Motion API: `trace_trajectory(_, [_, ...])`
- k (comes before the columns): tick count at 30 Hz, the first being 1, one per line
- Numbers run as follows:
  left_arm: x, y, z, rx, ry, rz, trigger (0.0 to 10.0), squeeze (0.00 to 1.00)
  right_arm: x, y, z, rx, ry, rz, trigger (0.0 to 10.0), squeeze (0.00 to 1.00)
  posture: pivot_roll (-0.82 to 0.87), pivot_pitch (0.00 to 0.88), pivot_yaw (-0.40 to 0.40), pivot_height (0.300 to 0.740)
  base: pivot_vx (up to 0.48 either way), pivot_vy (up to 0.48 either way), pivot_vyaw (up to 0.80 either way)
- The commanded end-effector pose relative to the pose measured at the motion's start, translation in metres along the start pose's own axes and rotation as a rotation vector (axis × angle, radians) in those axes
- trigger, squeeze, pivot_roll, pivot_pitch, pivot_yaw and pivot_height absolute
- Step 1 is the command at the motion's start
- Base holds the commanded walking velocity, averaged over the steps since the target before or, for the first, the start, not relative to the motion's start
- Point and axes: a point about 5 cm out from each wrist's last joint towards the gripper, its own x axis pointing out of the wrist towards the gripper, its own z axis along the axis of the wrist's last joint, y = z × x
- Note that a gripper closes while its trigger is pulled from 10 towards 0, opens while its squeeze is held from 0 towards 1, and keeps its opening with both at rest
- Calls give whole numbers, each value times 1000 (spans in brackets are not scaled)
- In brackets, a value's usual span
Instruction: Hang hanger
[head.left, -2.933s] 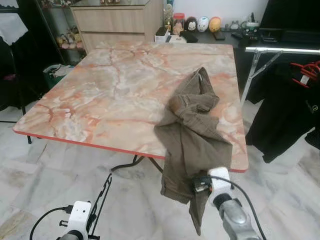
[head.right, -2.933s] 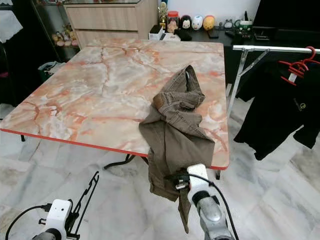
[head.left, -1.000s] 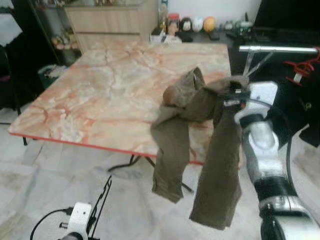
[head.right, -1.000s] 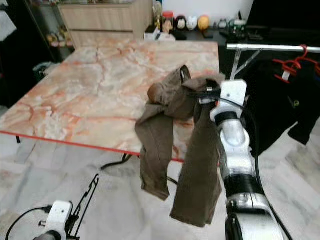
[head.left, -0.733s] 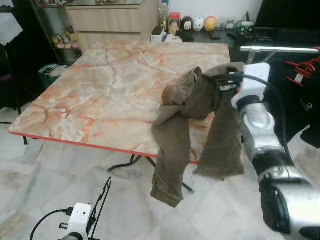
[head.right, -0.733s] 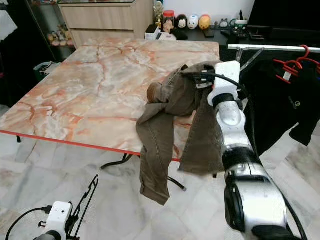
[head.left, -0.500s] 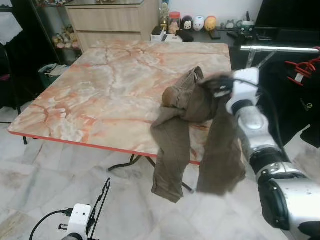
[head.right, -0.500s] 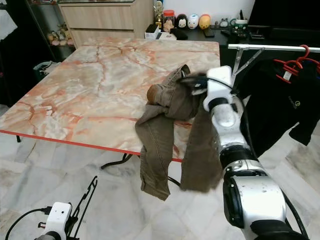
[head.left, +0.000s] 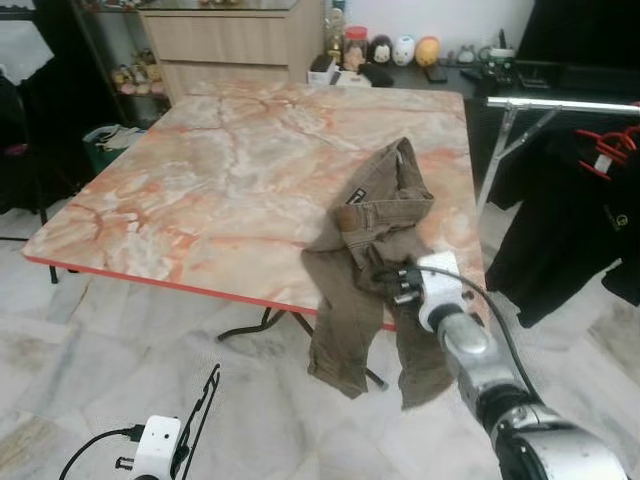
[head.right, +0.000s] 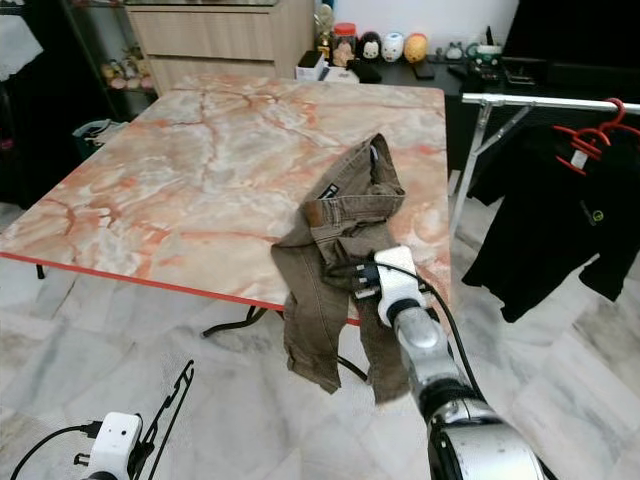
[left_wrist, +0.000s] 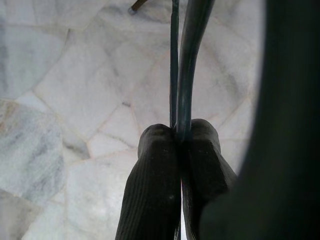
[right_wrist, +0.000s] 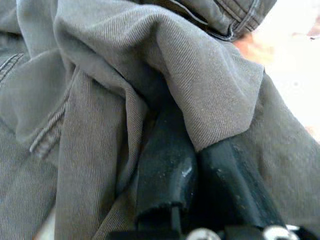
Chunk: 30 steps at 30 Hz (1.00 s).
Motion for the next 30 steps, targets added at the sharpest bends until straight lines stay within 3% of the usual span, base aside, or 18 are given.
trace_trajectory(1, [-2, 1, -4, 23, 18, -9, 10000, 0, -11, 2, -28, 21, 120, -5, 10000, 0, 108, 0, 40, 740, 0, 0, 0])
trace_trajectory(6, [-2, 3, -4, 26, 16, -8, 10000, 0, -9, -9, -21, 57, 91, -50, 10000, 0, 104, 6, 45, 740, 0, 0, 0])
trace_trajectory(7, [-2, 3, -4, 26, 16, -8, 10000, 0, -8, -10, -18, 55, 76, -59, 10000, 545, 106, 7, 46, 740, 0, 0, 0])
trace_trajectory(9, [-2, 3, -4, 25, 15, -7, 10000, 0, -6, -13, -13, 62, 53, -81, 10000, 1000, 107, 8, 45, 740, 0, 0, 0])
trace_trajectory(15, [-2, 4, -4, 24, 13, -6, 10000, 0, 1, -22, 12, 85, -71, -141, 10000, 1000, 107, 24, 49, 740, 0, 0, 0])
trace_trajectory(30, [-1, 5, 0, 27, 2, -5, 10000, 0, 11, -29, 55, 85, -234, -137, 10000, 1000, 105, 35, 53, 740, 0, 0, 0])
